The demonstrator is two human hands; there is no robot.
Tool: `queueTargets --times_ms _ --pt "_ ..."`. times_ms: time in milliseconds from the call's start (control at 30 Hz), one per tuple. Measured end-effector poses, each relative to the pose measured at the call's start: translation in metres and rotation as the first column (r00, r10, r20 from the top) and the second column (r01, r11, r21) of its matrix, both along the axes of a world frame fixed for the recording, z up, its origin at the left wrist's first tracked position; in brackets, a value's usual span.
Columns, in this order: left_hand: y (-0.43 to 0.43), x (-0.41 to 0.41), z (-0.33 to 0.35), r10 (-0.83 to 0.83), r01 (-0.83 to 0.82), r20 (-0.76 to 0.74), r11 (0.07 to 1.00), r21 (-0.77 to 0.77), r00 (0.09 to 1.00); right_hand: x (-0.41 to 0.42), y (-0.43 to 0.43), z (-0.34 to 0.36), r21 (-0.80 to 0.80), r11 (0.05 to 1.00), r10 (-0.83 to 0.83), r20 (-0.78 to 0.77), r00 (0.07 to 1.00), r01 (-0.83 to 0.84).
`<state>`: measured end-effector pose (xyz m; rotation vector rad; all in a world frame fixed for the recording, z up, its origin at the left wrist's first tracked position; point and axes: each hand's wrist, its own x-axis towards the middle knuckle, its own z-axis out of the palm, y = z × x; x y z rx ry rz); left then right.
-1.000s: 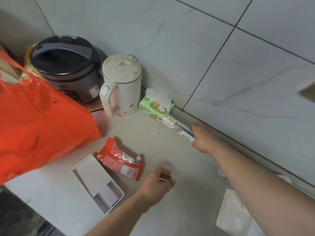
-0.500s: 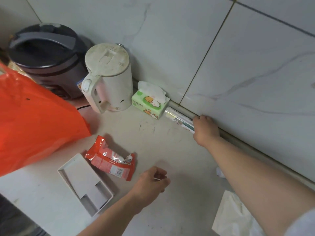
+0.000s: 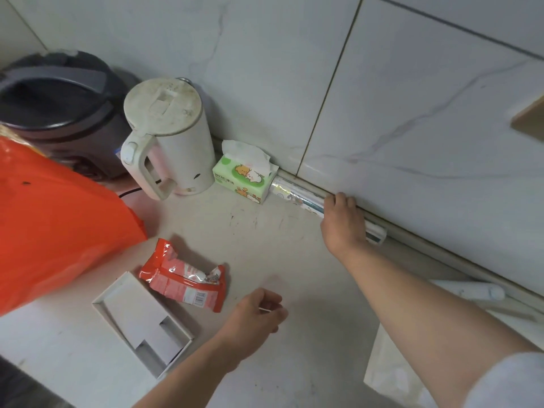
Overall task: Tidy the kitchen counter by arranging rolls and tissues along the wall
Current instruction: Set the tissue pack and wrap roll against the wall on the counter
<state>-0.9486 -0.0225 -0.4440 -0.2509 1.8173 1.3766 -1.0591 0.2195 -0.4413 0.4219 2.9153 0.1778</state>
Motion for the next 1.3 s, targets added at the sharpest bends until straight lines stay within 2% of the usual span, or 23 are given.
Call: queueTargets --times_ms 267,433,700,1033,1200,1300 --pt "-0.013 0.004 0.019 -0.001 0.003 -0.043 0.999 0.048 0.999 0.039 -0.011 0.015 -0.263 0.965 0.008 -0.038 0.999 -0.017" --pt "-0.022 0.017 0.035 0.012 -0.007 -0.055 0.996 0.090 0.998 0.096 -0.022 0.034 -0.372 0.927 0.000 -0.130 0.991 -0.048" --pt "-0.020 0.065 0.052 -0.049 0.059 -0.127 0.996 0.073 0.991 0.221 -0.046 0.058 -0.494 0.869 -0.192 -0.265 0.945 0.038" --pt "0.025 0.162 0.063 -0.206 0.224 -0.200 0.972 0.073 0.958 0.381 -0.063 0.056 -0.523 0.841 -0.328 -0.283 0.901 0.142" --pt "0.039 0.197 0.075 -0.271 0.301 -0.235 0.948 0.101 0.934 0.433 -0.064 0.061 -0.518 0.825 -0.421 -0.299 0.856 0.224" --pt "0.038 0.205 0.078 -0.286 0.321 -0.257 0.941 0.105 0.923 0.449 -0.070 0.062 -0.524 0.793 -0.495 -0.258 0.830 0.310"
